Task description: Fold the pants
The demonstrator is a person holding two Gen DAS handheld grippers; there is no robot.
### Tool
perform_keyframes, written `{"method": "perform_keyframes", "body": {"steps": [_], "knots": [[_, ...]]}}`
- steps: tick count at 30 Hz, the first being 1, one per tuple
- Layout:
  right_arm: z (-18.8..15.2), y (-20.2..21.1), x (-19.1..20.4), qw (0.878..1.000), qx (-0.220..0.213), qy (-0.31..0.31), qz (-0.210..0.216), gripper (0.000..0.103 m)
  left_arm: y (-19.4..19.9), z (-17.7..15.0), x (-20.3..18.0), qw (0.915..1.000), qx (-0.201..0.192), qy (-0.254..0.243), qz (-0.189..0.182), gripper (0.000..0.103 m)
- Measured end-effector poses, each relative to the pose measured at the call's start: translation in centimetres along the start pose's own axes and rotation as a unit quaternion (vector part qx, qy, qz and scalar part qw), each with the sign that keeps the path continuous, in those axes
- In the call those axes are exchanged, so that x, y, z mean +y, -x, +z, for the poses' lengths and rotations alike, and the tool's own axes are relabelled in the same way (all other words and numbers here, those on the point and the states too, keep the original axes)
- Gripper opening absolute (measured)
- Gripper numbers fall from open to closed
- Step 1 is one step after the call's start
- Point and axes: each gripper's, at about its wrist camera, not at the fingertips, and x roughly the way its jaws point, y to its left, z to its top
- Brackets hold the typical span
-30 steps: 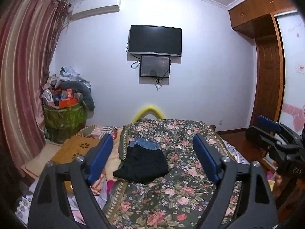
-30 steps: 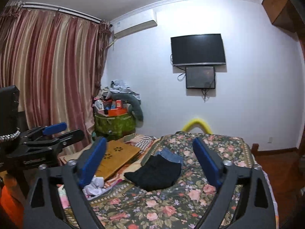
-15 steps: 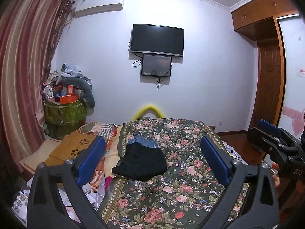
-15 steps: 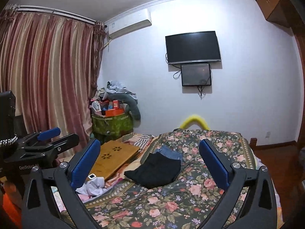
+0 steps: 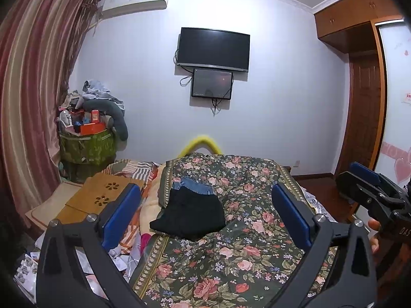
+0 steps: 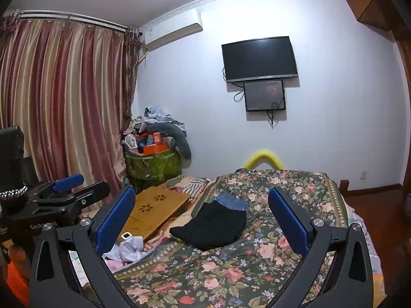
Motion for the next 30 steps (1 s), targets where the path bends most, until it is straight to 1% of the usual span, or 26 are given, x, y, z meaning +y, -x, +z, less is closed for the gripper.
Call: {"method": "perform_keyframes", "body": {"steps": [8, 30], "knots": [[0.05, 0.19, -0.12, 1.0, 0.003, -0.004, -0.005, 0.103, -0.54, -0.04, 0.14, 1.0, 0.004, 0.006, 0.002, 0.103], [0.34, 0.71, -0.22, 1.0, 0.001, -0.007, -0.013, 0.103, -0.79, -0.26, -0.76, 1.0, 0.007, -0.006, -0.002, 0.103]]}}
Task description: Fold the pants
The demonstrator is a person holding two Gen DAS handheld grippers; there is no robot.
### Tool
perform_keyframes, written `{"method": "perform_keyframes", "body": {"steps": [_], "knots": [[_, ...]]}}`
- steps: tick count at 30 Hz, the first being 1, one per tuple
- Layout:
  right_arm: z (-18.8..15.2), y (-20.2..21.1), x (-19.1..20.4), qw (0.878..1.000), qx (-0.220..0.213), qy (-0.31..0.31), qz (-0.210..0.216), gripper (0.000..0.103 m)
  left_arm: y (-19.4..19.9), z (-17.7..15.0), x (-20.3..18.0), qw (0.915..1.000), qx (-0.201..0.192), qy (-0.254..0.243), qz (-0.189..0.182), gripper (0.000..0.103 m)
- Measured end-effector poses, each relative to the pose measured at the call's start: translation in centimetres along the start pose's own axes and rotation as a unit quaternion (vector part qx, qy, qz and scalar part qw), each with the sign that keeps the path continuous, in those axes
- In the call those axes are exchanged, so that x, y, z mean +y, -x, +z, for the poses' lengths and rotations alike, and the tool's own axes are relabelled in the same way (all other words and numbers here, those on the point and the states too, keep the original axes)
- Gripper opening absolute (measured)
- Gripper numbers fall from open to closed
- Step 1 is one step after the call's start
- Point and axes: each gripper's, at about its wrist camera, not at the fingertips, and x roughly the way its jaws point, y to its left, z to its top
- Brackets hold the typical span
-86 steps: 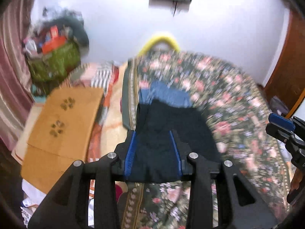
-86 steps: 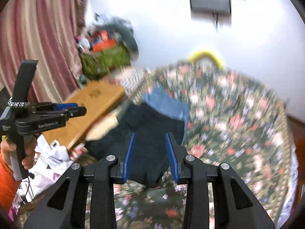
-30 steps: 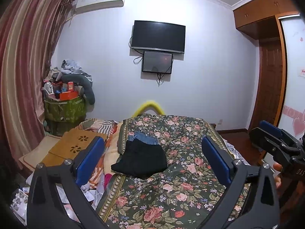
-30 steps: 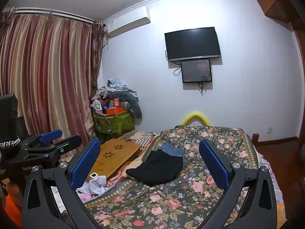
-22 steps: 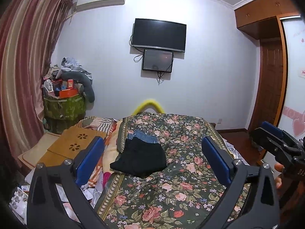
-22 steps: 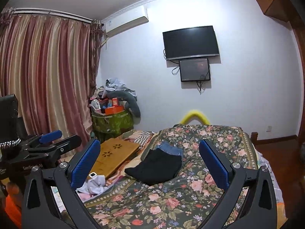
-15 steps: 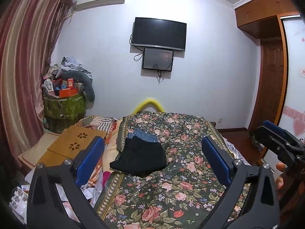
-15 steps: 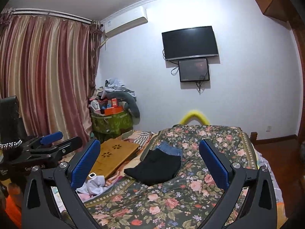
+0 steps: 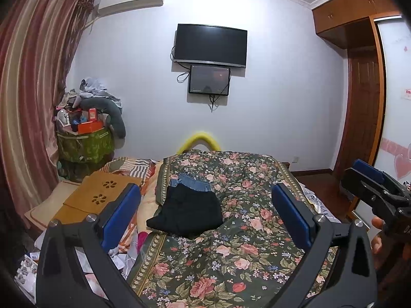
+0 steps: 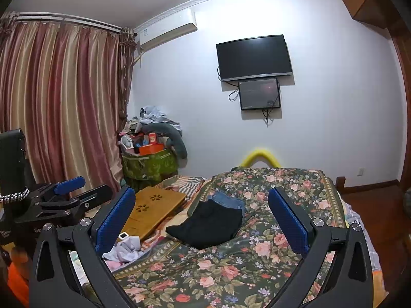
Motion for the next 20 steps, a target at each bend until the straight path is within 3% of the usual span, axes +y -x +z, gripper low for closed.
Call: {"method": "perform_keyframes", "body": {"steps": [20], "knots": [[-0.21, 0.15, -0.13, 1.0, 0.004, 0.002, -0.009, 0.103, -0.21, 0.05, -0.28, 0.9998, 0.011, -0.005, -0.014, 0.103]]}}
